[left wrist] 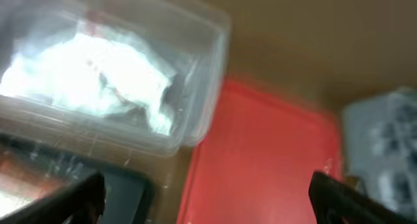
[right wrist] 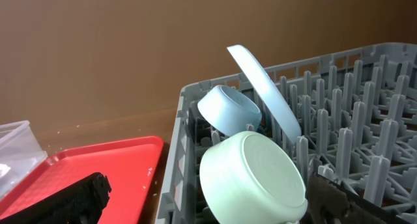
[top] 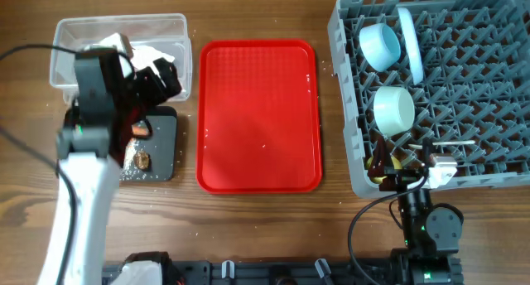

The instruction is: Sort waste into correct bins and load items into the dishwasher rack

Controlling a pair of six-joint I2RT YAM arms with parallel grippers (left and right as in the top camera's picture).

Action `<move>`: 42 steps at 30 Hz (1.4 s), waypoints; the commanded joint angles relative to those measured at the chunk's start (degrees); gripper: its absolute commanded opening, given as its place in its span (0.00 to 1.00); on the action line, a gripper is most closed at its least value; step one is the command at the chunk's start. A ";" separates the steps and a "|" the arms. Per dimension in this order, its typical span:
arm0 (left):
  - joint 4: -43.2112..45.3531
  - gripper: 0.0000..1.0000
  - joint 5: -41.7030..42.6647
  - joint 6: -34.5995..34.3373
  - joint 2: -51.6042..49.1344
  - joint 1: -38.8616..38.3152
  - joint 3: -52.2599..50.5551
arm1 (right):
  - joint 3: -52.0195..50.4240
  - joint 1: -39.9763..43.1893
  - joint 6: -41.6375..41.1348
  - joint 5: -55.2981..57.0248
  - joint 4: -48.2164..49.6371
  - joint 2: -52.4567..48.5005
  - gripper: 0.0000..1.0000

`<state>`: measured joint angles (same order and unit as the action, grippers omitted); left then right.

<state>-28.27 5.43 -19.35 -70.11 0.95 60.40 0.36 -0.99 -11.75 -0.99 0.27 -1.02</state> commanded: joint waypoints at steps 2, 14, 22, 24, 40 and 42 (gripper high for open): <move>18.32 1.00 -0.37 0.87 15.45 -1.22 -21.38 | -0.07 -0.28 -0.61 0.98 0.15 0.22 1.00; 32.39 1.00 -6.21 0.48 63.52 -2.23 -59.58 | -0.07 -0.28 -0.63 0.98 0.15 0.22 1.00; 24.04 1.00 -5.92 2.21 69.94 -2.19 -60.06 | -0.07 -0.28 -0.61 0.98 0.15 0.22 1.00; 24.11 1.00 -5.95 2.23 69.94 -2.08 -60.04 | -0.07 -0.28 -0.63 0.98 0.15 0.22 1.00; 24.11 1.00 -5.95 2.21 69.94 -2.08 -60.04 | -0.07 -0.28 -0.63 0.98 0.15 0.22 1.00; 24.11 1.00 -5.95 2.23 69.94 -2.08 -60.04 | -0.07 -0.28 -0.63 0.96 0.15 0.22 1.00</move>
<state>-4.10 -0.60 -18.28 -0.82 -0.86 0.58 0.36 -0.99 -11.75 -0.97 0.25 -1.26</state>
